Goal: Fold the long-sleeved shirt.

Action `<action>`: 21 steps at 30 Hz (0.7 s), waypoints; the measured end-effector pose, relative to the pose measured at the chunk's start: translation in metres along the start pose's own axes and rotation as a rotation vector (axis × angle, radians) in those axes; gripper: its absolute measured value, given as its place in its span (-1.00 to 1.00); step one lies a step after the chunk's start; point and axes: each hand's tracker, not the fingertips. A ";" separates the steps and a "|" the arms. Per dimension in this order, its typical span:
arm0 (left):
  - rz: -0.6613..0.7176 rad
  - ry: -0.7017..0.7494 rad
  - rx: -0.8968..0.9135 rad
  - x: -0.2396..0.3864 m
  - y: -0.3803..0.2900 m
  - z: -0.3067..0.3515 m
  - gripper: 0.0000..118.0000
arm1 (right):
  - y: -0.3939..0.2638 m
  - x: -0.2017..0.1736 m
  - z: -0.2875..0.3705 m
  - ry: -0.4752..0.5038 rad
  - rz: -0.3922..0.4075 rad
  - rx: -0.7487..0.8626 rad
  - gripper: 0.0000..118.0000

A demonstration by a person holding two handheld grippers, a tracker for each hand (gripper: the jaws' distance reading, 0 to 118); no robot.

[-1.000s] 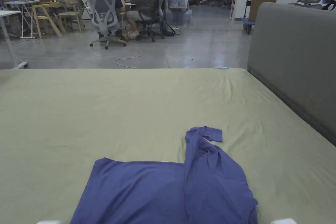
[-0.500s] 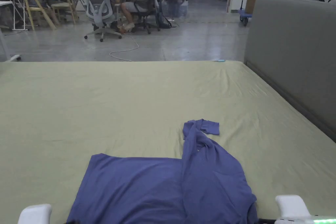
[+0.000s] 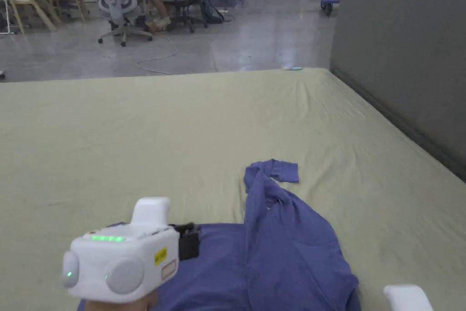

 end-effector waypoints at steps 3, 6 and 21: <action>0.028 -0.043 -0.111 0.016 0.035 -0.090 0.88 | 0.017 0.000 -0.010 0.007 0.026 0.021 -1.00; -0.043 0.058 -0.128 0.035 0.056 -0.162 0.84 | 0.027 -0.033 -0.010 0.020 0.080 0.039 -1.00; -0.118 0.060 -0.193 0.066 0.067 -0.191 -1.00 | -0.006 0.003 0.004 0.044 -0.027 -0.023 -1.00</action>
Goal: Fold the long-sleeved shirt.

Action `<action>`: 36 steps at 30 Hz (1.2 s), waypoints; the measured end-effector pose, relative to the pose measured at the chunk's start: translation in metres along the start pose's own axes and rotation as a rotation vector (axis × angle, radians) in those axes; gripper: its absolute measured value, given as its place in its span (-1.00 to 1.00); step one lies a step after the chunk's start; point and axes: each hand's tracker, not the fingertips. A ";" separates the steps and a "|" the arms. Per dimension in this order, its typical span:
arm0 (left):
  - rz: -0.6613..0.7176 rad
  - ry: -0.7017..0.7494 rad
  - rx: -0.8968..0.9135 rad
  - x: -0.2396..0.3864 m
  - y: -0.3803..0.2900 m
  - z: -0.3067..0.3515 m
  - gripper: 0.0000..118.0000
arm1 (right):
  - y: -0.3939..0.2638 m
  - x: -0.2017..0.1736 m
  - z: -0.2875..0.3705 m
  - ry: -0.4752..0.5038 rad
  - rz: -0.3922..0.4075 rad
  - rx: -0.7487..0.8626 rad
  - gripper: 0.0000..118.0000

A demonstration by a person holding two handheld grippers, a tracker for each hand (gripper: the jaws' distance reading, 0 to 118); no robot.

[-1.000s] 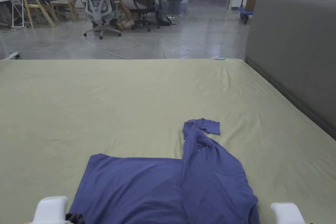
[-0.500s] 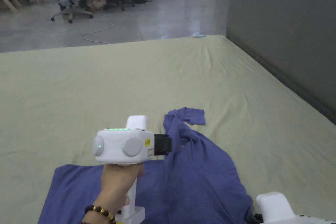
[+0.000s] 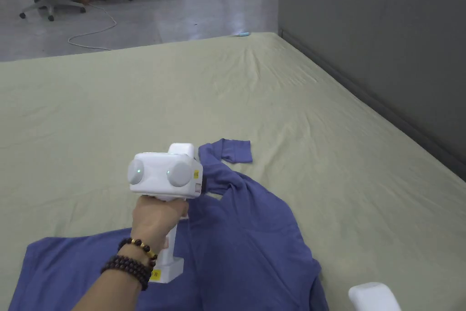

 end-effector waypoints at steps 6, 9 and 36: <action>0.053 -0.071 0.108 -0.002 -0.077 0.144 -1.00 | -0.002 0.003 0.017 -0.003 -0.006 0.032 -1.00; 0.096 -0.089 0.055 0.004 -0.144 0.176 -1.00 | -0.001 -0.002 0.023 0.004 -0.001 0.054 -1.00; 0.249 0.142 0.182 -0.132 -0.140 0.198 -1.00 | -0.005 -0.038 0.020 0.028 0.040 0.049 -1.00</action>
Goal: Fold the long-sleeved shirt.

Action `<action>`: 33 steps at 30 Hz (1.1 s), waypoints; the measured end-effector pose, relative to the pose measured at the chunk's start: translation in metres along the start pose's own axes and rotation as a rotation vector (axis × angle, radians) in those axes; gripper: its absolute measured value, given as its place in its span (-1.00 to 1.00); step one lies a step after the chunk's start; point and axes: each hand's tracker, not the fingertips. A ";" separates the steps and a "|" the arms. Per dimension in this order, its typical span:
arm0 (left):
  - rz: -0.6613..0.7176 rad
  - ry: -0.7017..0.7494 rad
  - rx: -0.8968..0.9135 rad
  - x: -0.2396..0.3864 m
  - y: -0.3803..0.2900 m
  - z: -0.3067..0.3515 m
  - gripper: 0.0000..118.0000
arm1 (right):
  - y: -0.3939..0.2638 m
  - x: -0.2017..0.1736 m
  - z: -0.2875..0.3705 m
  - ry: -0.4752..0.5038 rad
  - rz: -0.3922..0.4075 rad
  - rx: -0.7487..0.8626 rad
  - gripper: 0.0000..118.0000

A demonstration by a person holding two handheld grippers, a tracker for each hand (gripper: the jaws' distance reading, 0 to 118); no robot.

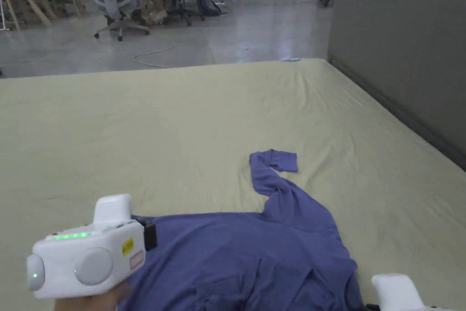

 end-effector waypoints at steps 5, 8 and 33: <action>-0.051 0.179 -0.056 -0.048 0.041 -0.077 0.79 | 0.003 0.001 -0.015 0.008 -0.008 -0.023 -1.00; -0.030 0.250 -0.059 -0.070 0.050 -0.114 0.71 | 0.008 0.004 -0.023 0.015 -0.018 -0.037 -1.00; -0.121 0.137 -0.272 -0.040 0.025 -0.142 -0.98 | 0.241 0.072 -0.240 -0.119 0.037 -0.279 -0.78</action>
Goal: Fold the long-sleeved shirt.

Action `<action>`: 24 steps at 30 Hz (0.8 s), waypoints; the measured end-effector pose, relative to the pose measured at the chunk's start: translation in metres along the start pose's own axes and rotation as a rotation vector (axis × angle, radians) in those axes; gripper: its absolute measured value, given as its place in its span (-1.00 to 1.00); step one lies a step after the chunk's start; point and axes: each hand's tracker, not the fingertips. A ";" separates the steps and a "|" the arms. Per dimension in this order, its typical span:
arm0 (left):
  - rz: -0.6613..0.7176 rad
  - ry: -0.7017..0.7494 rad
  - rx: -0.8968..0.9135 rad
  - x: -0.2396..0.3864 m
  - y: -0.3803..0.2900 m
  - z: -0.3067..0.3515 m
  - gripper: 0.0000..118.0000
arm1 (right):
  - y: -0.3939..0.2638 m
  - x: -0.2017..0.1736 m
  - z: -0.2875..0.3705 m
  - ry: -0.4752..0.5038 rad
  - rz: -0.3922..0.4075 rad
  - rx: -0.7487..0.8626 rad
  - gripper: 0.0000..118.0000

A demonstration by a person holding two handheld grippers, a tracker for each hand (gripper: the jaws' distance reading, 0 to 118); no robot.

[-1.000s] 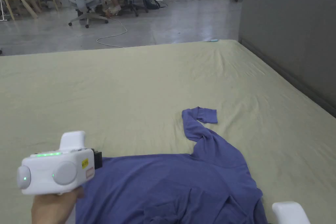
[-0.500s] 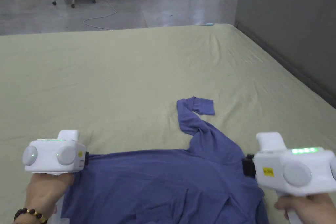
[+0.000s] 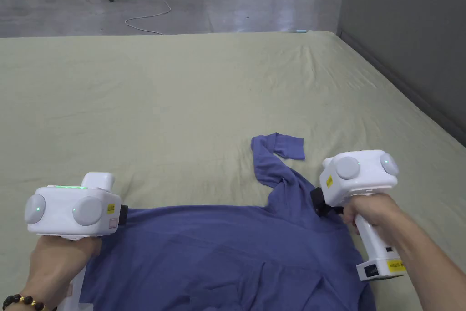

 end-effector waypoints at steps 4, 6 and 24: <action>0.005 0.003 0.020 -0.001 0.003 0.010 -0.98 | -0.020 -0.019 0.012 0.021 0.035 -0.021 -0.92; 0.011 -0.016 0.023 -0.003 0.007 0.020 -0.98 | -0.020 -0.022 0.009 0.003 0.086 -0.007 -1.00; 0.121 -0.039 0.610 -0.082 0.233 0.316 -0.98 | 0.180 -0.009 0.440 -0.088 0.189 0.695 -1.00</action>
